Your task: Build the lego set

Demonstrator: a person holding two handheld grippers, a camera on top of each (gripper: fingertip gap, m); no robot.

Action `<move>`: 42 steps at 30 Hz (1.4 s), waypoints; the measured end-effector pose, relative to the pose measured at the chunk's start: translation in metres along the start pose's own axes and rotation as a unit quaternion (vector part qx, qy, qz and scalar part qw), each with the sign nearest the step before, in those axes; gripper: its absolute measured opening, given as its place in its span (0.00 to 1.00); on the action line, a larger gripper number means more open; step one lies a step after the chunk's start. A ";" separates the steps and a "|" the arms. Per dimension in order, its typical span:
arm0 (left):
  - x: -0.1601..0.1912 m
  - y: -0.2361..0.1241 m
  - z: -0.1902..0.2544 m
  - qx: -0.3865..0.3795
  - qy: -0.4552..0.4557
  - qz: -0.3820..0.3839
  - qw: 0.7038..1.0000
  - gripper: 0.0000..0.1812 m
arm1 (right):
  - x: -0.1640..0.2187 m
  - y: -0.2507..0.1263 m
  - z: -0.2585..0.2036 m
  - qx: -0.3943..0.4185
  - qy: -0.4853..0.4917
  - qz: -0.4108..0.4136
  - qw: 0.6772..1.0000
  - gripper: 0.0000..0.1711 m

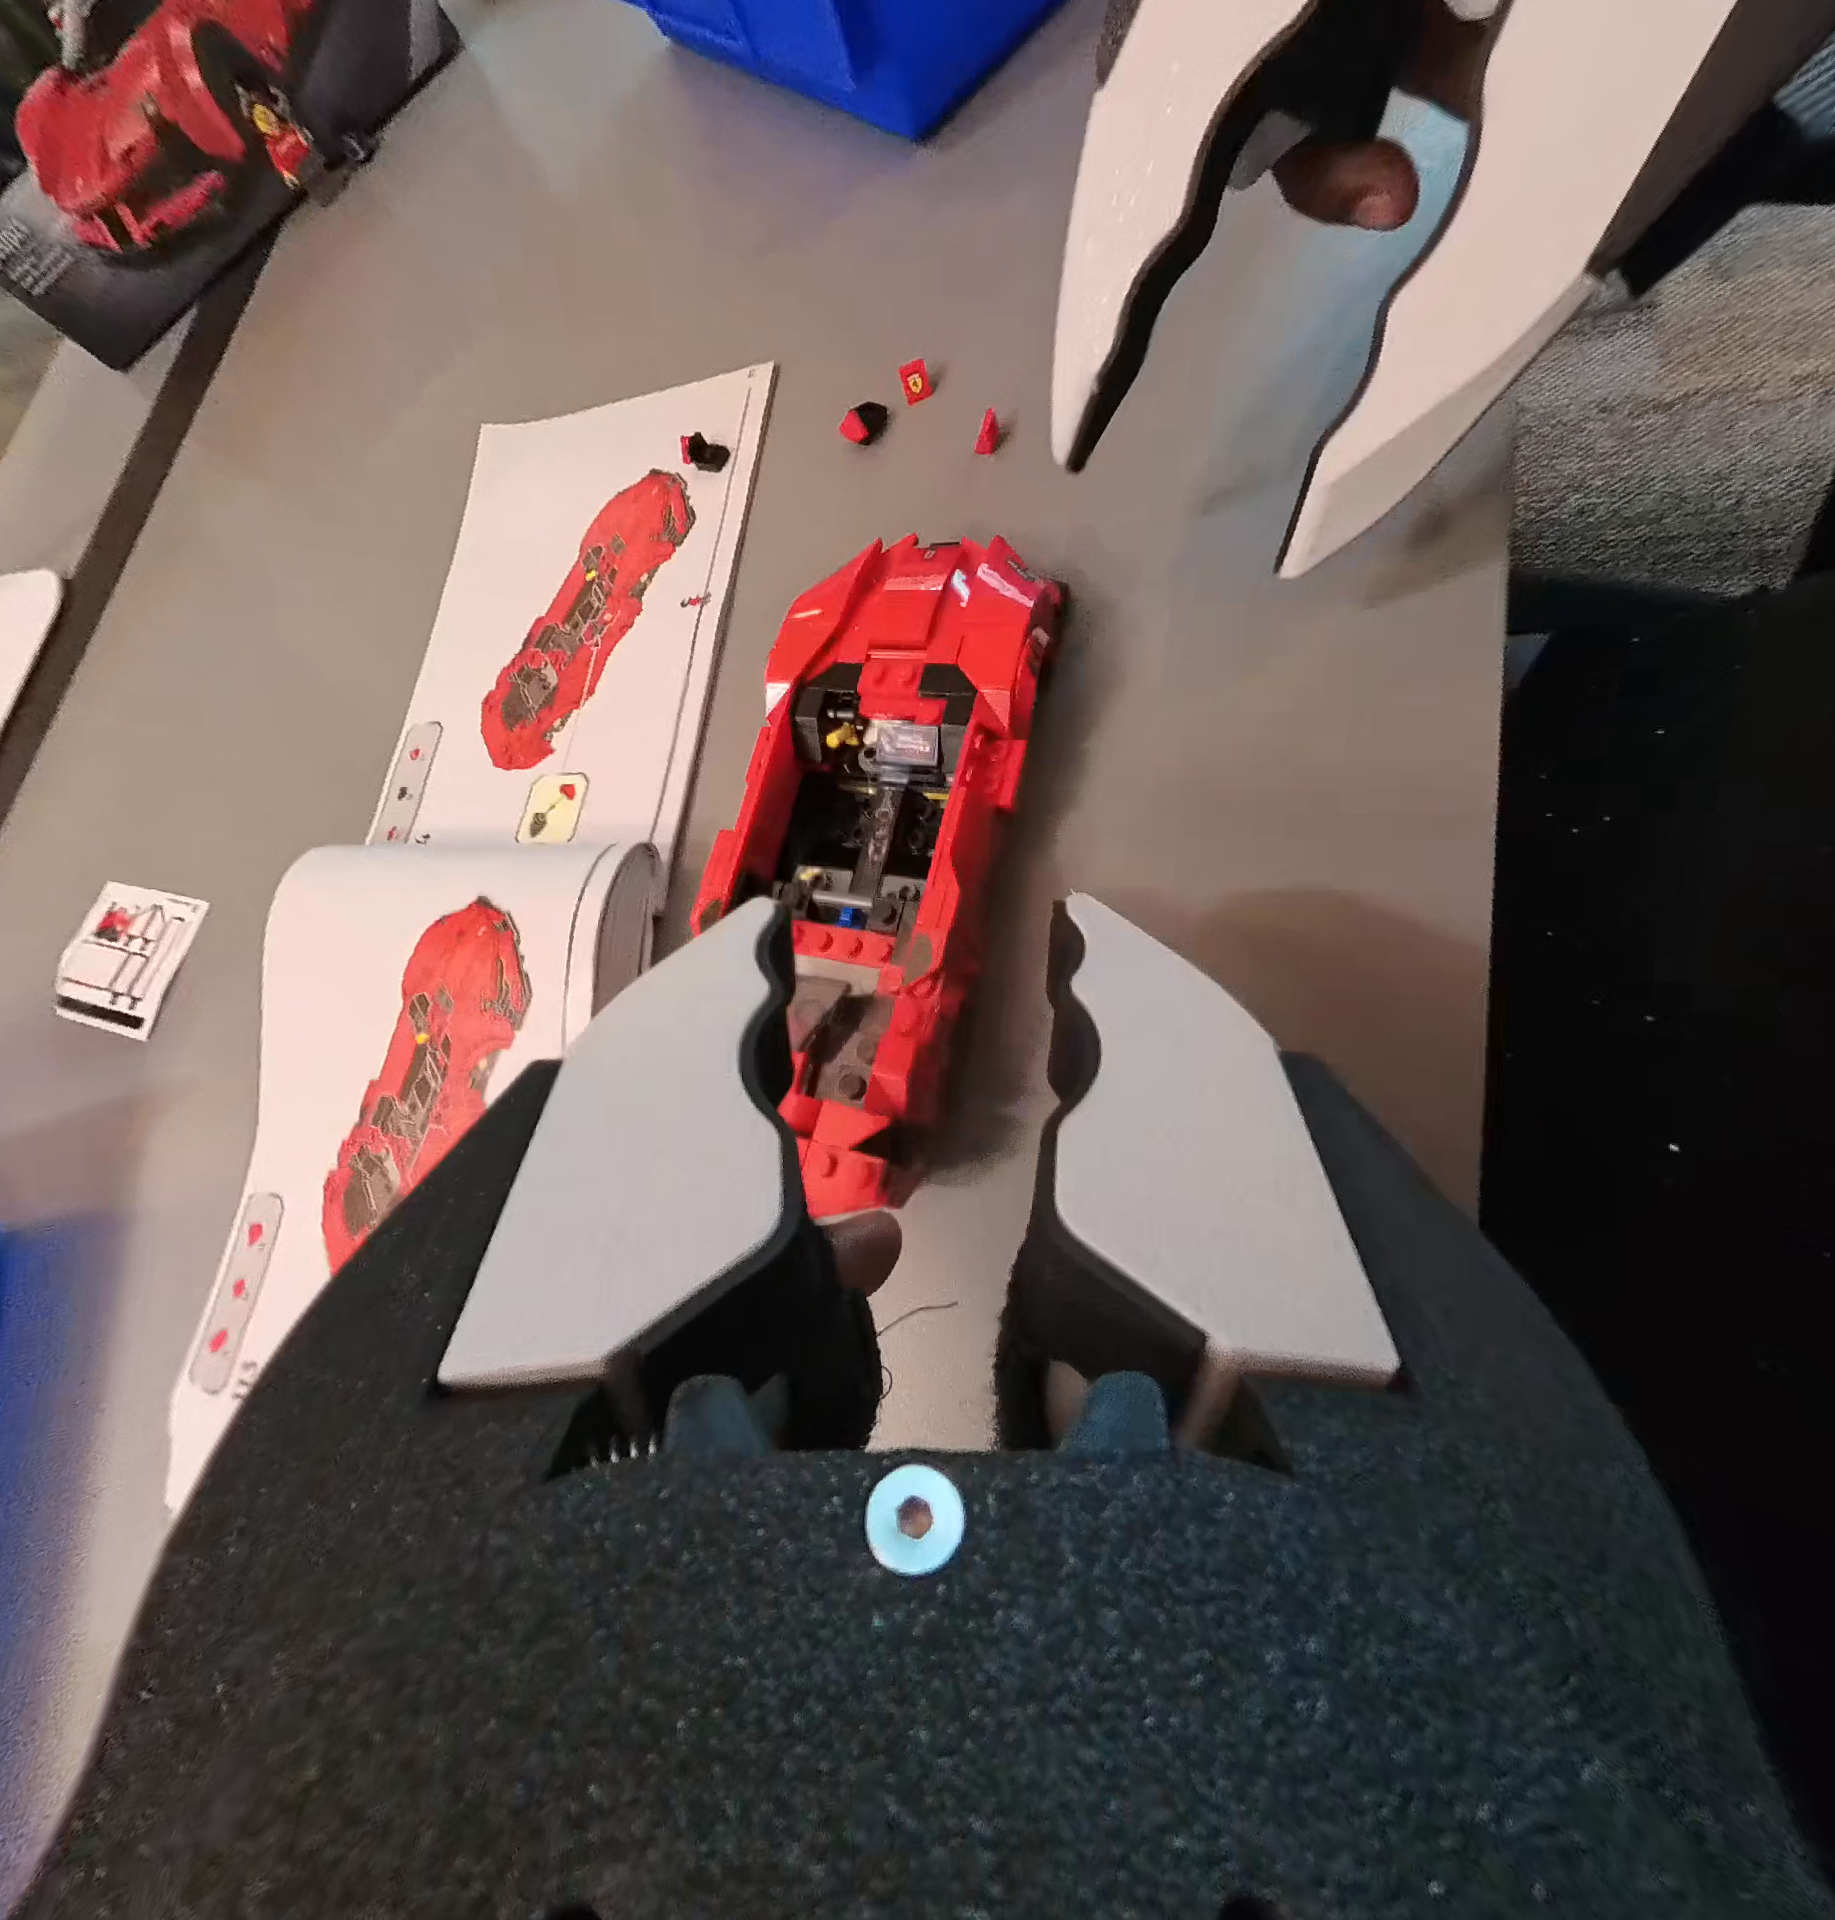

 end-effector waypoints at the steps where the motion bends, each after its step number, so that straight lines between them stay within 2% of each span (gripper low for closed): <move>1: -0.001 0.002 0.002 -0.005 0.006 -0.001 1.000 0.26 | -0.001 0.002 0.001 0.001 0.002 0.002 1.000 0.28; 11: -0.003 0.007 0.011 0.010 0.008 -0.001 1.000 0.25 | 0.002 -0.001 -0.002 0.003 0.018 0.014 1.000 0.25; 18: -0.005 0.016 0.011 0.021 0.012 -0.015 1.000 0.18 | 0.011 -0.005 -0.002 0.018 0.026 0.001 0.999 0.22; 21: -0.005 0.021 0.007 0.018 0.016 -0.023 0.999 0.13 | 0.021 -0.011 0.006 0.042 0.057 -0.016 0.997 0.16; 24: -0.005 0.027 0.005 0.020 0.025 -0.045 0.998 0.11 | 0.033 -0.024 0.019 0.079 0.093 -0.032 0.992 0.15; 29: -0.005 0.035 0.008 0.043 0.030 -0.079 0.995 0.08 | 0.047 -0.036 0.036 0.096 0.148 -0.031 0.984 0.14; 38: -0.020 0.045 0.018 0.053 -0.047 -0.123 0.990 0.08 | 0.041 -0.032 0.073 0.107 0.141 -0.048 0.983 0.10; 42: -0.028 0.043 0.018 0.056 -0.065 -0.088 0.992 0.10 | 0.036 -0.022 0.089 0.096 0.135 -0.055 0.985 0.10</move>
Point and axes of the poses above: each gripper's, where its closed fingertips meet, y out along the fingers, x out of its underside, z = x × y across the jaws, the point moved 9 cm from there along -y, back along the fingers, and after that the axes turned 15 degrees about -x, right-handed, at the moved point
